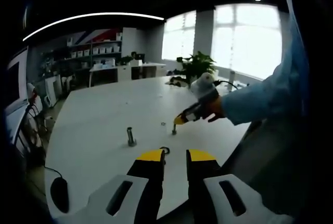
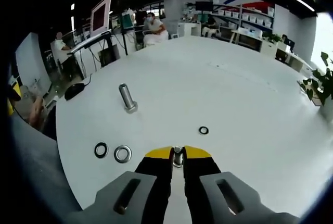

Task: Place the washer onto the threaded stud by aligning its center hole with the stud, sliding it down to the base, and recovering from edge contact or off-axis alignment until the washer reaches the visible bottom stop.

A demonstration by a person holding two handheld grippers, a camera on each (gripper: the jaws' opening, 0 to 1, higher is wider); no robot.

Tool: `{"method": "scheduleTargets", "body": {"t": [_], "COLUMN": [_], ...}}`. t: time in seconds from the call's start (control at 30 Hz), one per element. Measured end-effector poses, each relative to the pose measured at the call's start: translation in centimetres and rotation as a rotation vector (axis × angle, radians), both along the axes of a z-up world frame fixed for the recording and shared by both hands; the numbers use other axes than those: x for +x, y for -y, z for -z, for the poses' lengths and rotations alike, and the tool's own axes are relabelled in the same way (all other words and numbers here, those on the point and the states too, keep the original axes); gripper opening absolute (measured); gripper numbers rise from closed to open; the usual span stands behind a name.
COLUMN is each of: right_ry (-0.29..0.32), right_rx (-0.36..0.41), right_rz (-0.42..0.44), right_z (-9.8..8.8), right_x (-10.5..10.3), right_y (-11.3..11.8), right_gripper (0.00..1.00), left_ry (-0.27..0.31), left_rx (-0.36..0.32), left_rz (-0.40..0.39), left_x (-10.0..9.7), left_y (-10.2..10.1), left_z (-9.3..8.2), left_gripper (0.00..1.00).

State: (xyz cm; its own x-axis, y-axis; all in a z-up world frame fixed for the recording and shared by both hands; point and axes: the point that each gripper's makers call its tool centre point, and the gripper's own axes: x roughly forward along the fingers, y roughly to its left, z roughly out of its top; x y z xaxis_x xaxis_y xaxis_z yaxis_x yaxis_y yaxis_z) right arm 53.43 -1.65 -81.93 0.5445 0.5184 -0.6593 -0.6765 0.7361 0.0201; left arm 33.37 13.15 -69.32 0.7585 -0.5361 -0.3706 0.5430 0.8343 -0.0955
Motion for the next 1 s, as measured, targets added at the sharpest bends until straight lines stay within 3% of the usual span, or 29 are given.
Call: {"method": "scheduleTargets", "body": {"t": [0.1, 0.13, 0.33, 0.47, 0.7, 1.0], "right_ry": [-0.025, -0.027, 0.022, 0.065, 0.067, 0.005], "right_rx": [0.067, 0.053, 0.1, 0.1, 0.053, -0.008], "right_rz": [-0.048, -0.032, -0.005, 0.03, 0.036, 0.0], "right_z": [-0.2, -0.2, -1.7, -2.6, -1.3, 2.5], "right_x": [-0.5, -0.4, 0.4, 2.2, 5.2, 6.5], "right_y": [-1.0, -0.7, -0.6, 0.5, 1.5, 0.8], "right_gripper": [0.1, 0.13, 0.16, 0.16, 0.17, 0.18], "left_ry": [-0.001, -0.002, -0.004, -0.006, -0.016, -0.034], "left_rx": [0.0, 0.001, 0.003, 0.004, 0.006, 0.01], "left_rz": [0.0, 0.0, -0.001, -0.003, -0.006, -0.014], "left_x": [0.0, 0.0, 0.0, 0.0, 0.0, 0.0], "left_y": [0.0, 0.0, 0.0, 0.0, -0.1, -0.2], "left_z": [0.0, 0.0, 0.1, 0.1, 0.3, 0.6], "left_gripper": [0.14, 0.14, 0.14, 0.14, 0.14, 0.14]}}
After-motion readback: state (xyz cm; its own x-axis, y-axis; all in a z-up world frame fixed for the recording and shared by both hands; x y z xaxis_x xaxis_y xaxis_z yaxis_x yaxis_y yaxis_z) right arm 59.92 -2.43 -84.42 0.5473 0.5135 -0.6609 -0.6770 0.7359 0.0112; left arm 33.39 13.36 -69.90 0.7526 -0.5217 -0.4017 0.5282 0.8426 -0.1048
